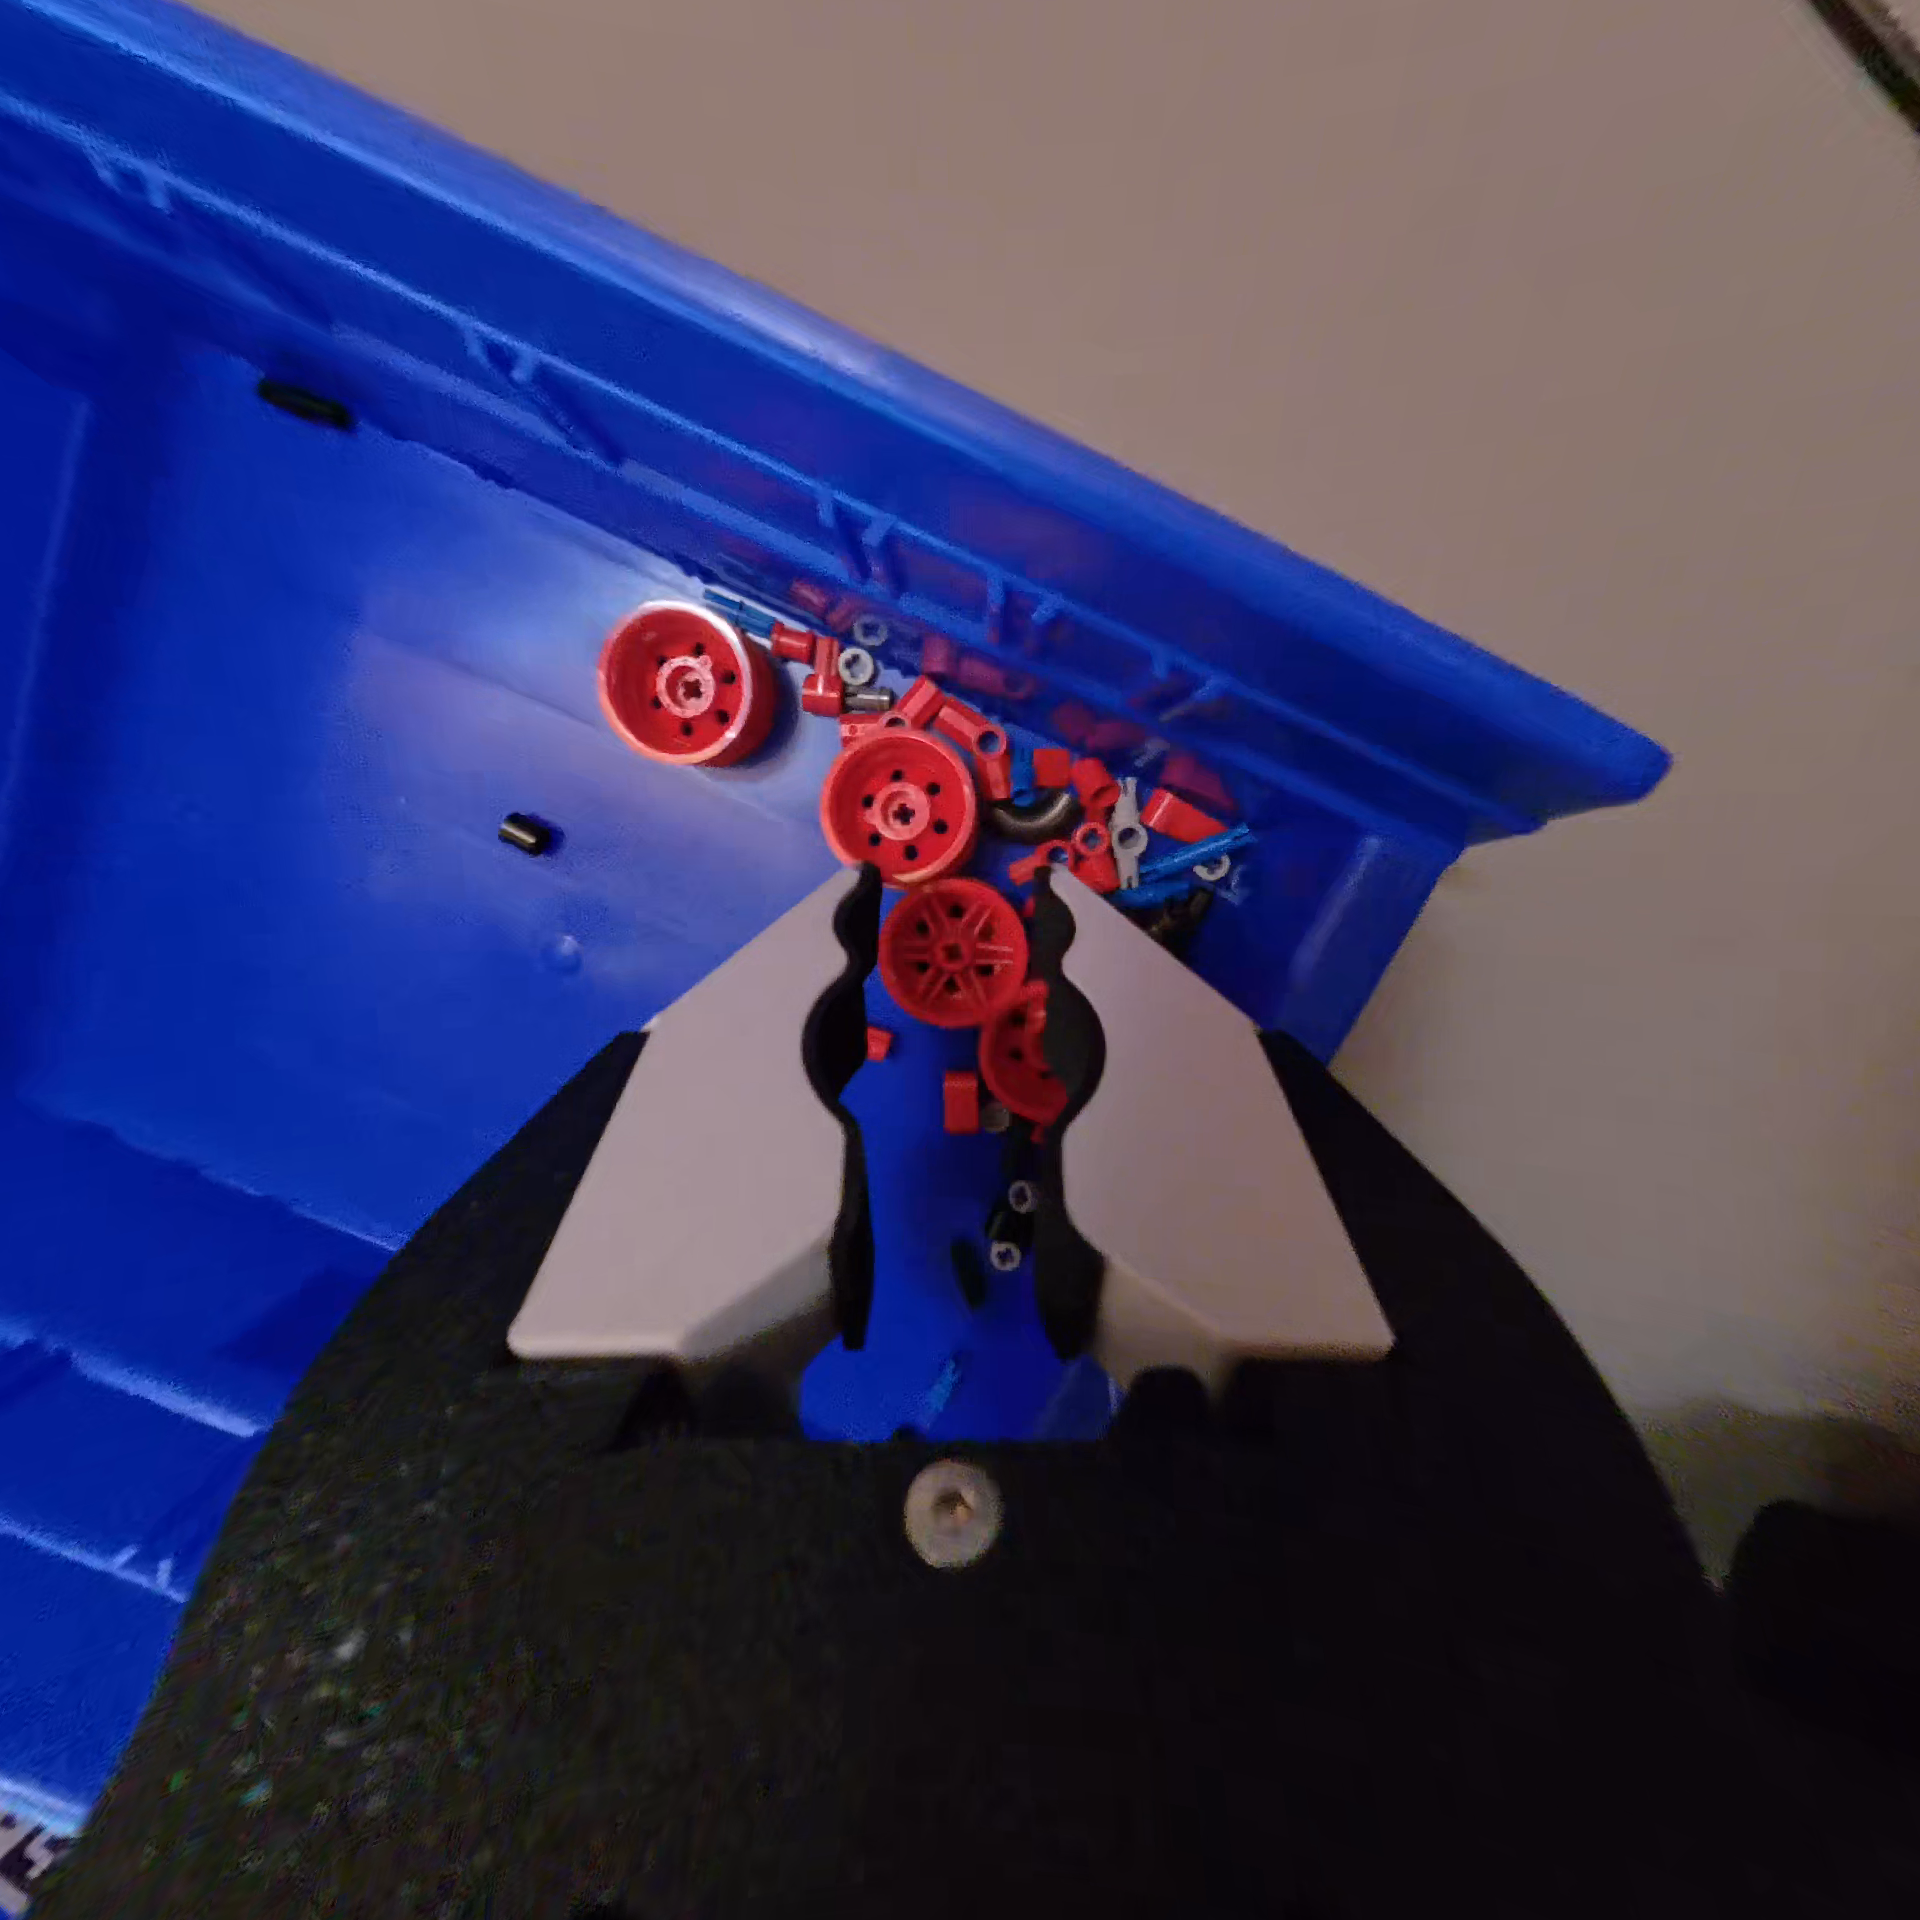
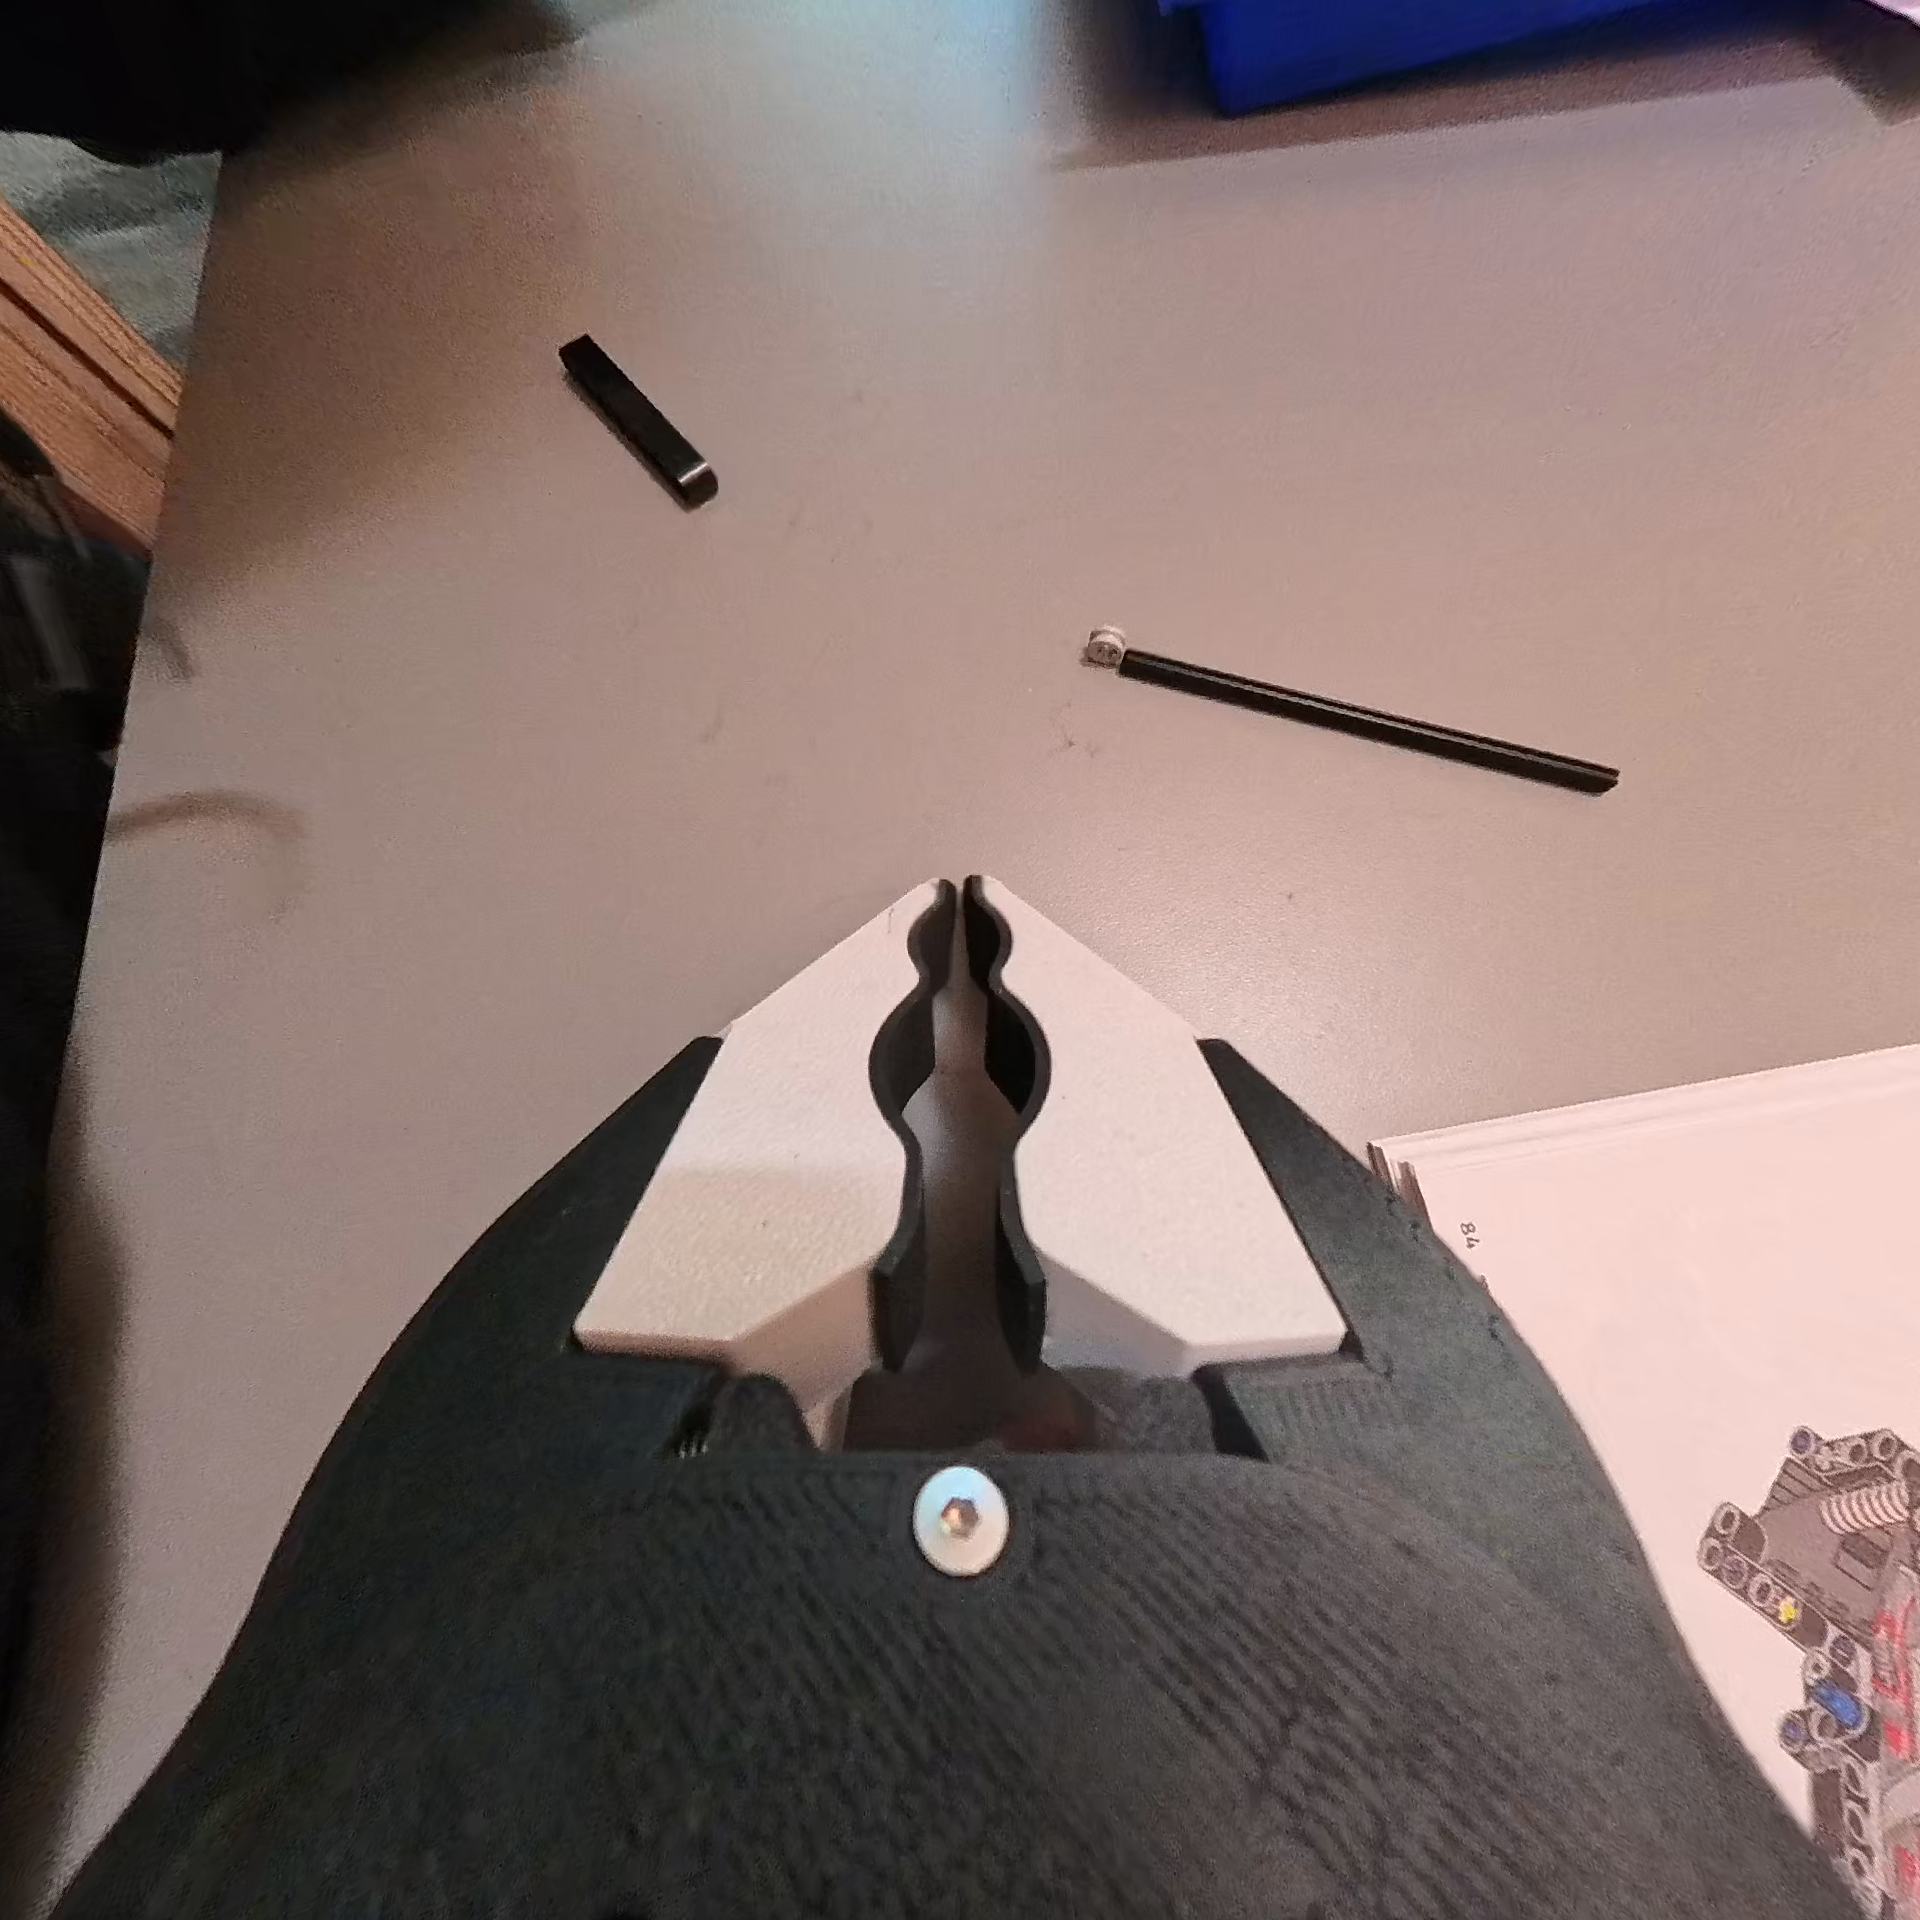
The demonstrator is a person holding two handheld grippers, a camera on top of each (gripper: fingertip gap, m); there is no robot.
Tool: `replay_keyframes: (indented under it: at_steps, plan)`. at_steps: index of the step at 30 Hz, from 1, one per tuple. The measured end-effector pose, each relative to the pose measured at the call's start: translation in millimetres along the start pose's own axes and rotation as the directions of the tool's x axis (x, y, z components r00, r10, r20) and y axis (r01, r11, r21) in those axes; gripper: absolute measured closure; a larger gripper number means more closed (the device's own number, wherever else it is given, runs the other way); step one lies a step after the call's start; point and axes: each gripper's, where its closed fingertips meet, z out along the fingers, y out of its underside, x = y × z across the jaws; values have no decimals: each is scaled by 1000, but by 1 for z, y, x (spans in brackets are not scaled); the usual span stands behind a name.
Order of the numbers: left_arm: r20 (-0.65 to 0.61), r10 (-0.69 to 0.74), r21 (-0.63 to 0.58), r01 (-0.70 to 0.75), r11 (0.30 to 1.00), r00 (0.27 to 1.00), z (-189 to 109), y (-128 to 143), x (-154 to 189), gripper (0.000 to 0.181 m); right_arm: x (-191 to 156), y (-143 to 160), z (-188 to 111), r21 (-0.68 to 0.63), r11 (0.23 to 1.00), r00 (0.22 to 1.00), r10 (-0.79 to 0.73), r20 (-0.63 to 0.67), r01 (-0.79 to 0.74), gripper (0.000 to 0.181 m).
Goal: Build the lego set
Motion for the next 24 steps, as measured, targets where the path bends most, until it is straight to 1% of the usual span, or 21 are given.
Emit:
replay_keyframes:
  at_steps: [2, 5, 8, 11, 13, 14, 15, 17, 19, 21, 22, 23, 24]
  plan:
    - [13, -4, -52, 4, 999, 1000, 7, 7, -4, 153, 0, 0, 0, 0, 1000, 1000, 9, 6, -9, 181]
    - [42, -71, -109, 75, 991, 997, 12, 22, -13, 155, 0, 0, 0, 0, 1000, 1000, 5, 2, -5, 181]
    - [181, -180, -125, 204, 971, 967, 5, 37, -41, 155, 0, 0, 0, 0, 1000, 1000, 0, -1, 0, 181]
    - [299, -277, -98, 318, 943, 913, -7, 49, -64, 152, 0, 0, 0, 0, 1000, 1000, 5, 0, -5, 181]
    - [325, -333, -49, 368, 929, 885, -16, 48, -71, 149, 1, 0, 0, 0, 1000, 1000, 11, 4, -11, 181]
    - [306, -339, -18, 362, 932, 890, -19, 42, -69, 149, 1, 0, 0, 0, 1000, 1000, 13, 6, -13, 181]
    - [254, -323, 15, 330, 944, 912, -21, 33, -61, 149, 1, 0, 0, 0, 1000, 1000, 12, 5, -12, 181]
    - [144, -238, 84, 227, 970, 961, -23, 12, -41, 150, 1, 0, 0, 0, 1000, 1000, 5, 0, -5, 181]
    - [92, -146, 156, 130, 979, 985, -20, -10, -29, 157, 0, 0, 0, 0, 1000, 1000, -2, -5, 2, 181]
    - [8, -67, 214, 63, 975, 998, -11, -28, -13, 164, 0, 0, 0, 0, 1000, 1000, -4, -1, 4, 180]
    - [-30, -31, 224, 37, 974, 999, -6, -33, -5, 162, 0, 0, 0, 0, 1000, 1000, -5, 0, 5, 180]
    - [-40, 0, 222, 9, 975, 999, 0, -36, -1, 162, -1, 0, 0, 0, 1000, 1000, -5, 1, 5, 179]
    - [-14, 16, 194, -13, 981, 1000, 6, -33, -4, 162, -1, 0, 0, 0, 1000, 1000, -3, 3, 3, 179]
